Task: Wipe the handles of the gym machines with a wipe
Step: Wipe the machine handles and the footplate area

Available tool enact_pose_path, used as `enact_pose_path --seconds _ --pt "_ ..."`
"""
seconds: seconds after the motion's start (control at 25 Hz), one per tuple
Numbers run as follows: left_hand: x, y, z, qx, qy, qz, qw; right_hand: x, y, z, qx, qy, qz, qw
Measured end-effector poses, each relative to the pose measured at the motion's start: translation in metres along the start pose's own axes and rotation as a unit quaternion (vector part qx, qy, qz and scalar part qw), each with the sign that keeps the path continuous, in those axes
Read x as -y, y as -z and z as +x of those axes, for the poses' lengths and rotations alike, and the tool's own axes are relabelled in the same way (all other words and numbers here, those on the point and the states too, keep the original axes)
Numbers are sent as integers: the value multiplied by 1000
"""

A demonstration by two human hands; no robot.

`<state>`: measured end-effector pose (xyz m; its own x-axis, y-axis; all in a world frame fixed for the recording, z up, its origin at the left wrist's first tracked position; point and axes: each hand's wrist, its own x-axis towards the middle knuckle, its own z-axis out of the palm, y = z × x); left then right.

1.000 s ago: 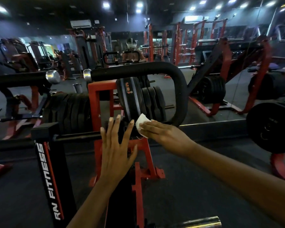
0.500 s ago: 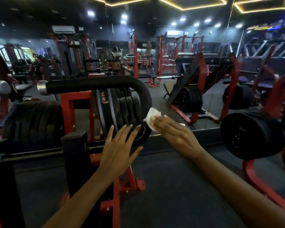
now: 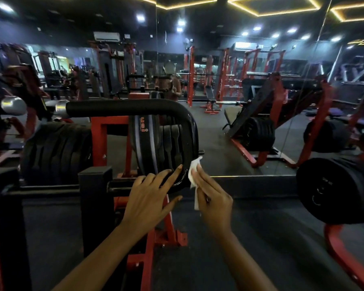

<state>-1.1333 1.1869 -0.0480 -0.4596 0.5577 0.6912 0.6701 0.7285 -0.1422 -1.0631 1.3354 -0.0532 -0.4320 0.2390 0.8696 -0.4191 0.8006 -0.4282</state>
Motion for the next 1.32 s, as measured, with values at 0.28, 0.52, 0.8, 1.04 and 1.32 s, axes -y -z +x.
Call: enact_pose_path --seconds 0.28,0.52,0.8,1.04,1.32 --pt "2 -1 2 7 -11 25 1000 6 -2 102 -20 -54 94 994" --pt "1 4 2 12 -2 11 1000 8 -15 23 -76 -211 215 950" --pt "12 12 -6 41 -8 -19 999 -22 -18 92 33 -363 484 795" --pt "23 12 -15 81 -10 -38 996 -34 -35 95 114 -348 609 703" --pt "23 8 -16 67 0 -42 997 -38 -13 39 112 -330 470 811"
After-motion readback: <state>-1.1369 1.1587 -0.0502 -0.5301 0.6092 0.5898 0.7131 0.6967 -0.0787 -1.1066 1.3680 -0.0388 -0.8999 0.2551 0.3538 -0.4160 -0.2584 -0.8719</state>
